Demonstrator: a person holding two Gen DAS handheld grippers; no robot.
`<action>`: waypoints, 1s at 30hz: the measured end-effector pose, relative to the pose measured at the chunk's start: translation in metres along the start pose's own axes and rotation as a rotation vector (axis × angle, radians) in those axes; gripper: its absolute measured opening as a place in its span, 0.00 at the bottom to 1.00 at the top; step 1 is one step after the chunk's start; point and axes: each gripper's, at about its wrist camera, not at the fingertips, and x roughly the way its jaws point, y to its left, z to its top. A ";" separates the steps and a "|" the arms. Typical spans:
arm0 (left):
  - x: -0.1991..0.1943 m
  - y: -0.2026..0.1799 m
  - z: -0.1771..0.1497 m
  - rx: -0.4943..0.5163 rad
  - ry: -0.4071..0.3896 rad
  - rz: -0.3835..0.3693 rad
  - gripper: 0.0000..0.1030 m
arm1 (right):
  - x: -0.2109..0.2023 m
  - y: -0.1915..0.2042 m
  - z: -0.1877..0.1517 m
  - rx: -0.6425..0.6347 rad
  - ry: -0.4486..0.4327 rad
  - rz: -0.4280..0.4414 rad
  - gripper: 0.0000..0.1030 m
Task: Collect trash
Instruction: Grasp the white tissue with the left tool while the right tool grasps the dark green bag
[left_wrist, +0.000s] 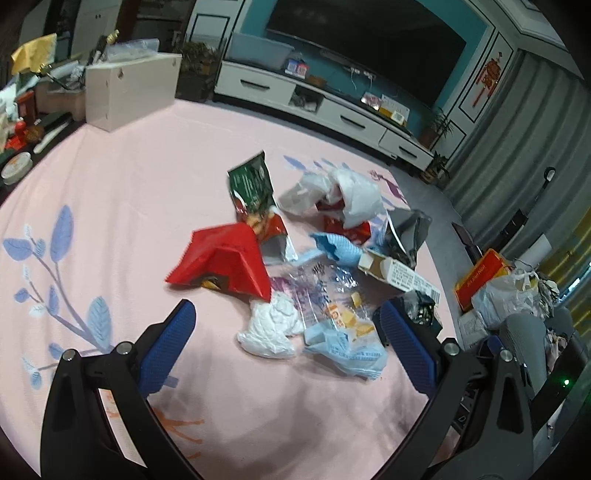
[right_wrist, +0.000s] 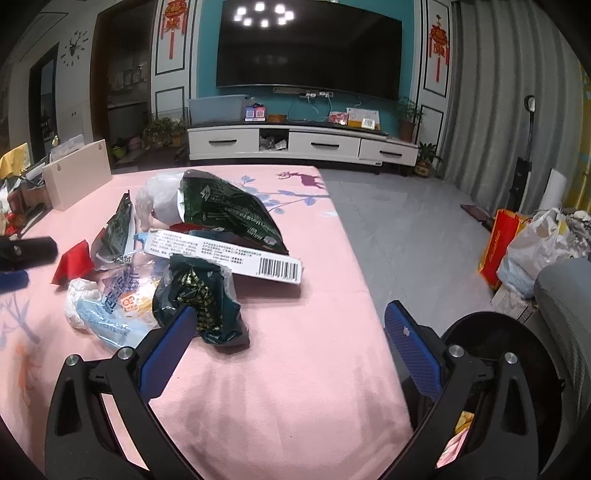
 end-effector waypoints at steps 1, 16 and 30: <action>0.002 0.000 0.000 -0.008 0.007 -0.006 0.97 | 0.000 -0.001 0.001 0.012 0.010 0.015 0.97; 0.044 -0.012 -0.011 -0.035 0.153 -0.060 0.85 | 0.051 -0.001 0.051 0.194 0.220 0.346 0.86; 0.046 -0.001 -0.013 -0.121 0.143 -0.117 0.19 | 0.060 0.007 0.027 0.228 0.289 0.407 0.49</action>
